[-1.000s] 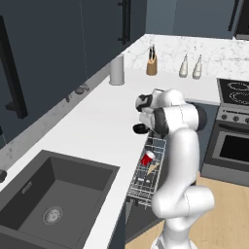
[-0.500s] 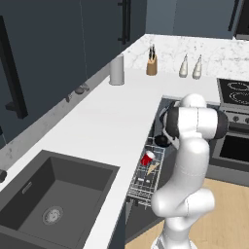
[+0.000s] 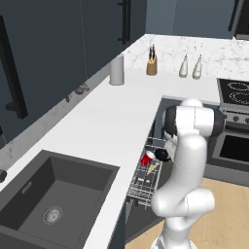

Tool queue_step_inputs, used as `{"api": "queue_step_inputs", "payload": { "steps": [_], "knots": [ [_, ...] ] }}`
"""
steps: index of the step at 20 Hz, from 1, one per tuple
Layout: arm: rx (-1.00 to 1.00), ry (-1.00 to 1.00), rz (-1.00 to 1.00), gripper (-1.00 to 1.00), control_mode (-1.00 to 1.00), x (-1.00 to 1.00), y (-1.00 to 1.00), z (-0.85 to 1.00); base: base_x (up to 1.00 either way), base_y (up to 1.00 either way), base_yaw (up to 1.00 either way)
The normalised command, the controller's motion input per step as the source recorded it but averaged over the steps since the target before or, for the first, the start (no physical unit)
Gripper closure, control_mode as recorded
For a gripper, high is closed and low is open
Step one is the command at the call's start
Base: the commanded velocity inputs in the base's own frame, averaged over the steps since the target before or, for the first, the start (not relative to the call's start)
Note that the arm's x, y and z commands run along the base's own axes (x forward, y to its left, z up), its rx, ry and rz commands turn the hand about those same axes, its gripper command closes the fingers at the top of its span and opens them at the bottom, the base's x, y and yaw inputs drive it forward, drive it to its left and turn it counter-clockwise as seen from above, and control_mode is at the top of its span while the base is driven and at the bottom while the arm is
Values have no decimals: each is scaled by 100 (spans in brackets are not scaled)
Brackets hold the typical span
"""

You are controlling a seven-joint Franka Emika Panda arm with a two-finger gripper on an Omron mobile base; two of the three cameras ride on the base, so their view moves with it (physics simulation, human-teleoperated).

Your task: Pick up the cup and bowl from the counter, place them in the dishwasher, and close the dishwasher door.

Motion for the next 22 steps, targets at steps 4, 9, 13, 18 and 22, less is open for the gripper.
{"api": "queue_step_inputs", "payload": {
  "steps": [4,9,13,18,22],
  "knots": [
    [14,7,-11,100,-100,1,62,-38,0,0,0],
    [11,13,-13,100,-100,21,46,-34,0,0,0],
    [10,12,-14,100,-100,11,30,-43,0,0,0],
    [6,9,-14,100,-100,2,36,-52,0,0,0],
    [2,6,-16,100,-100,13,29,-39,0,0,0]
  ]
}}
